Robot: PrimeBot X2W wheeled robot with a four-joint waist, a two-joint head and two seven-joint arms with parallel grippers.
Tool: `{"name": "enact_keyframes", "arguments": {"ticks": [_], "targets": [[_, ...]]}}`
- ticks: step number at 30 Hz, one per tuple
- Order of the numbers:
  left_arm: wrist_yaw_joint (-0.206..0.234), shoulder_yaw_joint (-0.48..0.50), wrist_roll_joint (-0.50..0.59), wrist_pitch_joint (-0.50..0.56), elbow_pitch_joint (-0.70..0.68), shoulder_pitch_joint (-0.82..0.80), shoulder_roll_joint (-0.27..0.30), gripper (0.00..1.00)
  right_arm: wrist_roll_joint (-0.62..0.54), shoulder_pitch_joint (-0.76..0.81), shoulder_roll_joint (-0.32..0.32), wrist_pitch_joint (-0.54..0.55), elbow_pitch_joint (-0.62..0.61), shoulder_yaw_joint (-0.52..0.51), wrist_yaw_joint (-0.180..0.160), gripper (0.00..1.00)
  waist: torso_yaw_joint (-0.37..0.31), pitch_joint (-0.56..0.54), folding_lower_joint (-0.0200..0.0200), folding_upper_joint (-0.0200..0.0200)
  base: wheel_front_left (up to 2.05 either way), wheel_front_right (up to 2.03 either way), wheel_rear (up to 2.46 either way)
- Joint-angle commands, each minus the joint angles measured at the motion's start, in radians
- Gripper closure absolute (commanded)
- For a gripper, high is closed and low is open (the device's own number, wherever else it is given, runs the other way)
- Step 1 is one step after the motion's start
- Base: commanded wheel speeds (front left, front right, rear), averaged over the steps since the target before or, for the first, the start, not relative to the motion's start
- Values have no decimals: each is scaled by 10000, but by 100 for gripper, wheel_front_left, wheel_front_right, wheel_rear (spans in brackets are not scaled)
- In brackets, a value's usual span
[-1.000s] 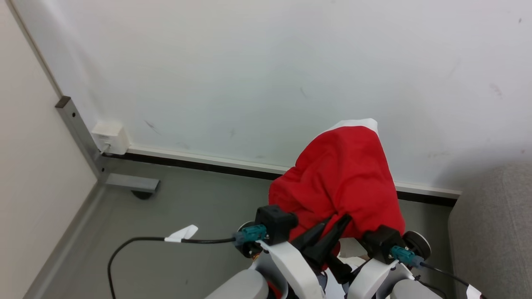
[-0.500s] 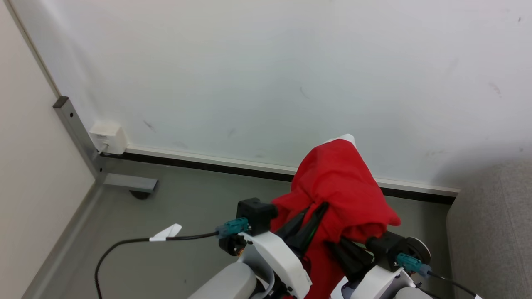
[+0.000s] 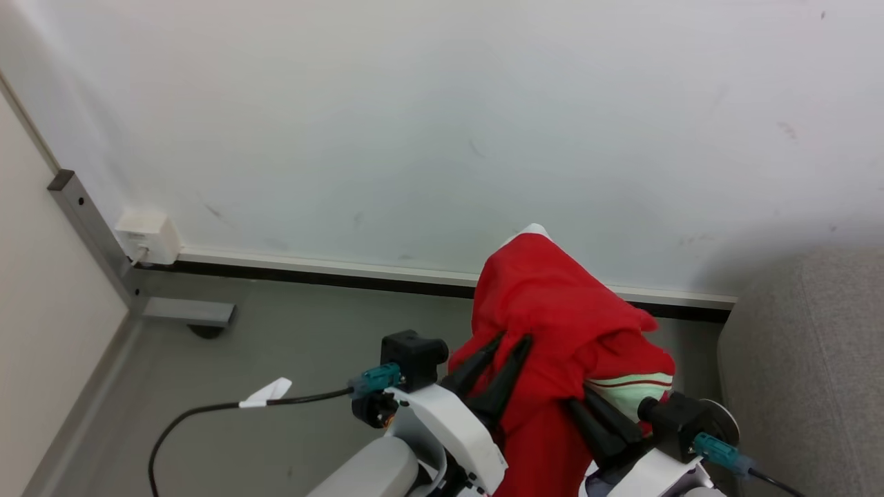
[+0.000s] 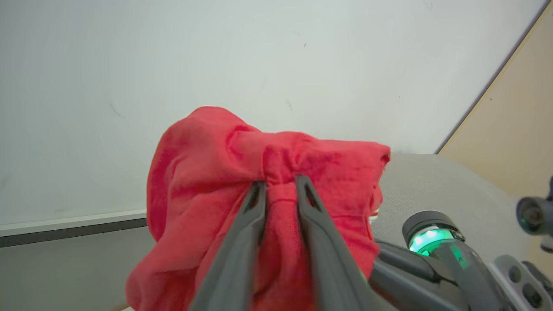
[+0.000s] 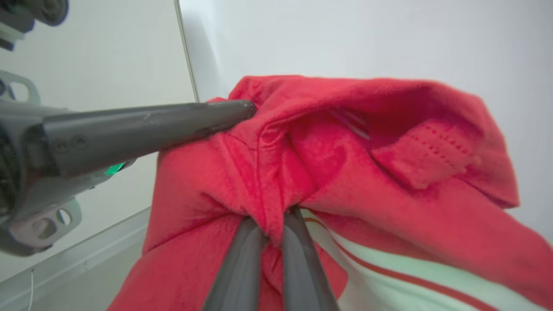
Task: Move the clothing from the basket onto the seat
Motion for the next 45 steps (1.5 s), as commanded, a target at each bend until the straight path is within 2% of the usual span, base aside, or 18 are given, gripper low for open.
{"name": "enact_keyframes", "arguments": {"ticks": [1,13,24,34,39,45], "targets": [[-1,-10,-65,-115,6,-61,57,0,-109,138,-82,-5,-117,-174,-21,100,-63,2,0,0,0,0,0],[-114,-58,614,-377,-750,16,206,0,-588,572,-442,-6,-837,-1740,-20,100,-911,87,0,0,0,0,0],[-328,126,1787,-408,-1809,592,437,0,-1050,1082,-997,-6,-1666,-3312,-20,100,-2867,324,0,0,0,0,0],[-457,138,2584,-412,-1826,913,333,0,-1188,1479,-973,-6,-2282,-4316,-20,100,-4678,494,0,0,0,0,0],[-508,81,2848,-411,-1659,1134,217,0,-1253,1723,-972,-6,-2454,-4503,-21,100,-5269,441,0,0,0,0,0],[-548,158,3010,-413,-1625,1233,97,0,-1190,1745,-1048,-4,-2548,-4564,-20,100,-5547,442,0,0,0,0,0]]}}
